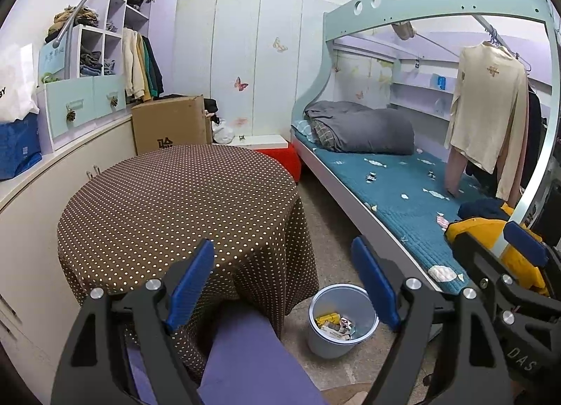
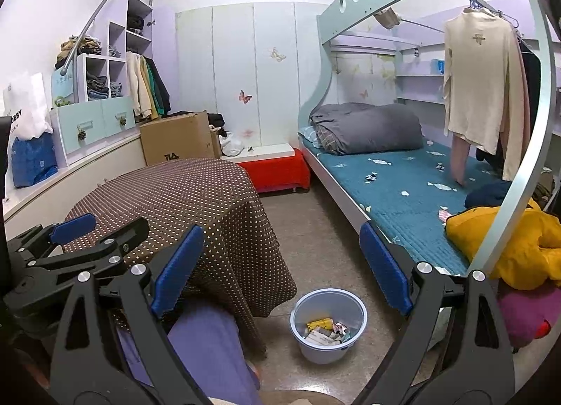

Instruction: Collect trash

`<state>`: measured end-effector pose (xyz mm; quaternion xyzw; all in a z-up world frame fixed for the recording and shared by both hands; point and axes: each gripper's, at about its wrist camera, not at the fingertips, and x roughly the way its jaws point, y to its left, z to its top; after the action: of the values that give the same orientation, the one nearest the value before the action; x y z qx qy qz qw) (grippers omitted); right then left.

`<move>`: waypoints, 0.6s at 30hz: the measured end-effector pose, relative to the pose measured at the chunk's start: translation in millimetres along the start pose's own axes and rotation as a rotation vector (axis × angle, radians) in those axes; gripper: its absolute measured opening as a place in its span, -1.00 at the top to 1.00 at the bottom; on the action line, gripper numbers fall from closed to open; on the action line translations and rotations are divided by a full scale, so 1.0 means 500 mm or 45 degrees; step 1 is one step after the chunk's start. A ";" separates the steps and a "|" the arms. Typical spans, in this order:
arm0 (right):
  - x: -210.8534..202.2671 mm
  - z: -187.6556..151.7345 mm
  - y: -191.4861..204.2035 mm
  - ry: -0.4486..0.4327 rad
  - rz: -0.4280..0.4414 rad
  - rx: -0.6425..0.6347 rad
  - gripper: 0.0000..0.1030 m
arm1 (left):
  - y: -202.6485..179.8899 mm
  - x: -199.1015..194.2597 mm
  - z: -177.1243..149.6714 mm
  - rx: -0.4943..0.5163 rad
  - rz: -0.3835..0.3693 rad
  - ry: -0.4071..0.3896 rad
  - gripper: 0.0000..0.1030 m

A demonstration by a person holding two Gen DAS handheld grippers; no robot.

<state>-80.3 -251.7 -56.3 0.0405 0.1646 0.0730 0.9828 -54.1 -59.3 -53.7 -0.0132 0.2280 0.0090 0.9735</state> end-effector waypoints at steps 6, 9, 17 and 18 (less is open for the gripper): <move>-0.004 0.000 -0.004 -0.007 0.003 0.000 -0.73 | -0.004 -0.008 0.000 0.004 0.008 -0.008 -0.54; -0.005 0.000 -0.006 -0.008 0.006 0.000 -0.73 | -0.003 -0.012 0.000 0.006 0.014 -0.013 -0.54; -0.006 -0.001 -0.005 -0.009 0.005 -0.002 -0.73 | -0.008 -0.018 0.000 0.006 0.029 -0.018 -0.54; -0.006 -0.001 -0.005 -0.008 0.005 -0.001 -0.73 | -0.008 -0.018 0.000 0.008 0.032 -0.019 -0.54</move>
<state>-82.8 -254.4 -56.1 0.0406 0.1614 0.0748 0.9832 -62.2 -63.4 -49.5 -0.0074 0.2209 0.0206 0.9750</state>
